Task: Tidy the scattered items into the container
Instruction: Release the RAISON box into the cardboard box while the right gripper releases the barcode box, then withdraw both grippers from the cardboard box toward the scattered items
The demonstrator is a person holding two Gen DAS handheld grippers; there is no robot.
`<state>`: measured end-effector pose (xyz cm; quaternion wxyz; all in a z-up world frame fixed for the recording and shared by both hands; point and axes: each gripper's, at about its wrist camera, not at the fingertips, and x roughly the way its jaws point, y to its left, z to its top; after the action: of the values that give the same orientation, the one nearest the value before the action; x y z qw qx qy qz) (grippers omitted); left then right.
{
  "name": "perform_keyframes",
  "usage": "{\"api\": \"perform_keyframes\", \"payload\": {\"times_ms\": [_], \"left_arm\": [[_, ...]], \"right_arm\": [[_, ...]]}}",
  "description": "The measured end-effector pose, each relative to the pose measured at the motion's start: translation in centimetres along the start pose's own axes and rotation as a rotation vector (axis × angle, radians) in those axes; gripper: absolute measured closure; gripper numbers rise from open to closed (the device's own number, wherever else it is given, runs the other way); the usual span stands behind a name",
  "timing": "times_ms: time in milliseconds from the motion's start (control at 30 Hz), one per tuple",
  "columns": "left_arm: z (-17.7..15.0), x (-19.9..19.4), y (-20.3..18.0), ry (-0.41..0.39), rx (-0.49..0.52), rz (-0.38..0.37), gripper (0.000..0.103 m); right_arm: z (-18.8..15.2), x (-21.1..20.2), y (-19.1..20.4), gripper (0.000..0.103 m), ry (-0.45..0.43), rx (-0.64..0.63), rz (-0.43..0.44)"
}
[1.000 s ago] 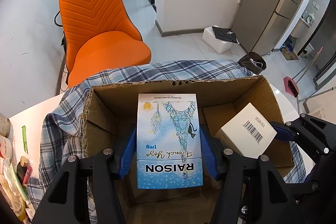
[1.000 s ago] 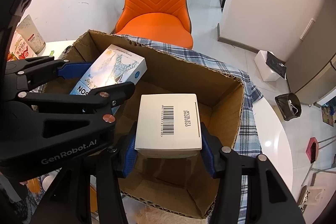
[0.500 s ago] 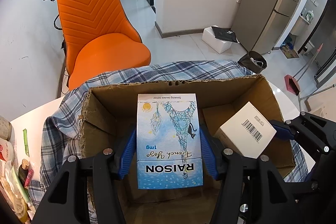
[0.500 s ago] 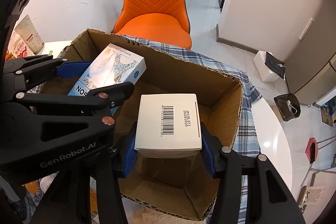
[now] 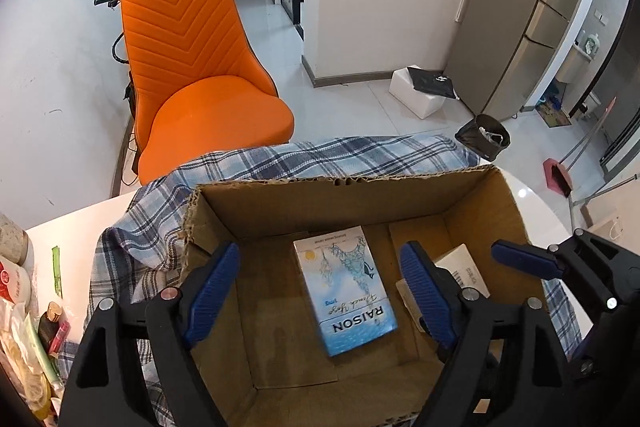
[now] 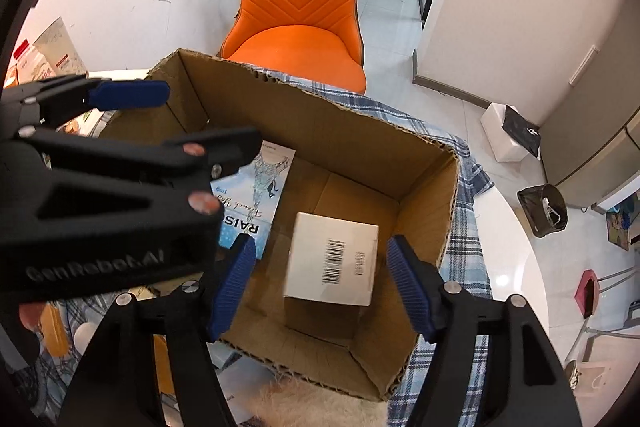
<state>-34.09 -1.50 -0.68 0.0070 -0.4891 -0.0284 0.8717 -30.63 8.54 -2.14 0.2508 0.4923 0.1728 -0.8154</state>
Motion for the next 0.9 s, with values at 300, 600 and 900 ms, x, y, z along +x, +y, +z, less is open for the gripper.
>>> {"api": "perform_keyframes", "payload": {"times_ms": [300, 600, 900], "left_arm": [[-0.6, -2.2, 0.5, -0.019, -0.001, 0.003, 0.018], [-3.2, -6.3, 2.0, -0.048, 0.030, 0.004, 0.018], [-8.4, -8.5, 4.0, 0.038, 0.040, -0.079, 0.018]], "right_arm": [[-0.9, -1.9, -0.5, 0.036, -0.013, 0.018, -0.020], [-4.0, -5.0, 0.1, 0.035, -0.052, 0.025, 0.046], [-8.3, -7.8, 2.8, 0.035, -0.052, -0.027, 0.124]]}}
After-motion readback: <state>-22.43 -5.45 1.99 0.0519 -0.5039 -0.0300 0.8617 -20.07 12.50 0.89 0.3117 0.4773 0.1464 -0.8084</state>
